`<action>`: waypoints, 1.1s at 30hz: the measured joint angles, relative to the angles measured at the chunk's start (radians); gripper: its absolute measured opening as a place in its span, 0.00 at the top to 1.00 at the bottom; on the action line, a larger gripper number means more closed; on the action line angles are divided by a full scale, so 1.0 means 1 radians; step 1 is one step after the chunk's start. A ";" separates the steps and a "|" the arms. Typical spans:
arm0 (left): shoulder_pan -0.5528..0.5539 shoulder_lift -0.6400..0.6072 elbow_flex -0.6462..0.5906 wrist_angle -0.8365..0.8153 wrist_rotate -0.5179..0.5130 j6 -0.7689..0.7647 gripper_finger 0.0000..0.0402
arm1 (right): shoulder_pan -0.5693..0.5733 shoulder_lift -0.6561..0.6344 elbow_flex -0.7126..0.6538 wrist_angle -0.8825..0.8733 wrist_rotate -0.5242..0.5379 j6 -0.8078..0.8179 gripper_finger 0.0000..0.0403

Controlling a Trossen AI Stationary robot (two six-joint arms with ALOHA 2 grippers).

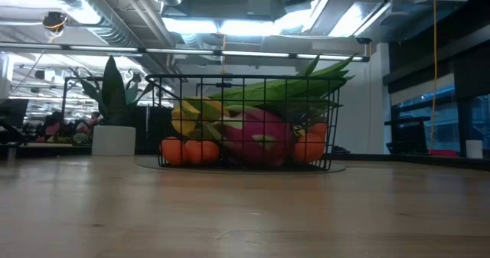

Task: Build produce basket
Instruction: Return to Home Position

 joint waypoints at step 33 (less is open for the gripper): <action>0.644 -0.057 -0.228 0.166 0.074 -0.108 0.58 | -0.051 0.000 0.000 0.000 0.031 0.003 0.69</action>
